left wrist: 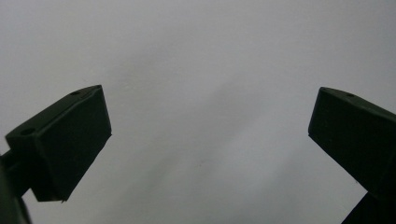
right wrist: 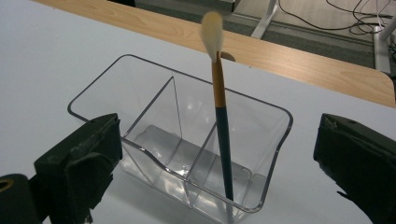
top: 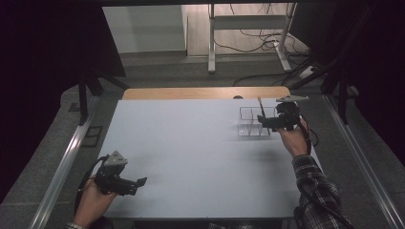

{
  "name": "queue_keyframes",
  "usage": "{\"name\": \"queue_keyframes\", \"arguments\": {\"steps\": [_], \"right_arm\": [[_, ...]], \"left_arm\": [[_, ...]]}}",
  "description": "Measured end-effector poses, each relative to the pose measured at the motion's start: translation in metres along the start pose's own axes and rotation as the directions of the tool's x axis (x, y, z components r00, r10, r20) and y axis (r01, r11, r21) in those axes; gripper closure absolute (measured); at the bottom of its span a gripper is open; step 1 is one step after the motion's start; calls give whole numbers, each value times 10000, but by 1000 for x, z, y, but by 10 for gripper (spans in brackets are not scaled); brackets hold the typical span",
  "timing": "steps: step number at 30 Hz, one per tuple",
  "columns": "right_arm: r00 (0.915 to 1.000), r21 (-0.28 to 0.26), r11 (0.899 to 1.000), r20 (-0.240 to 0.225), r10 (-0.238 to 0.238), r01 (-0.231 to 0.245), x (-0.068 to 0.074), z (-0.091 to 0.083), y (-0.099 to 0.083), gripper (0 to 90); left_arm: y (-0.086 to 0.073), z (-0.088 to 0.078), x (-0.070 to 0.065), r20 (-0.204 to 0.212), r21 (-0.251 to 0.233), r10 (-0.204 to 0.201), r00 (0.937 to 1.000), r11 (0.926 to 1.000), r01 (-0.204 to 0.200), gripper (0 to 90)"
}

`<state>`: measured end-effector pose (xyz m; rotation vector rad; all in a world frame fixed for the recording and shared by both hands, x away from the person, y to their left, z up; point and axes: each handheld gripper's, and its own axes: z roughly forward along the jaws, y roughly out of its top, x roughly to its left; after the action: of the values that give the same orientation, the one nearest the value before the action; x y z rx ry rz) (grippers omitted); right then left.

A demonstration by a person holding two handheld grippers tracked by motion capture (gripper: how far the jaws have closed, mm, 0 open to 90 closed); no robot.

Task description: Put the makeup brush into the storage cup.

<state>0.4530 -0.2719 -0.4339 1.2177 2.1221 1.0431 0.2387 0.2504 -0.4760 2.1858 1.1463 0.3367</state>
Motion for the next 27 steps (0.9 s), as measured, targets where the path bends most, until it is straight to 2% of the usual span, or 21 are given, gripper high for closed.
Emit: {"name": "queue_keyframes", "arguments": {"steps": [15, 27], "right_arm": [[9991, 183, 9995, -345, 251, -245, 6, -13, -7, 1], [9983, 284, 9996, -583, 65, -49, 16, -22, -12, 0]], "left_arm": [[0, -1, 1, 90, -92, -194, 9998, 9998, 195, 0], [0, -2, 2, 49, -94, -252, 9997, 9996, 252, 0]]}}
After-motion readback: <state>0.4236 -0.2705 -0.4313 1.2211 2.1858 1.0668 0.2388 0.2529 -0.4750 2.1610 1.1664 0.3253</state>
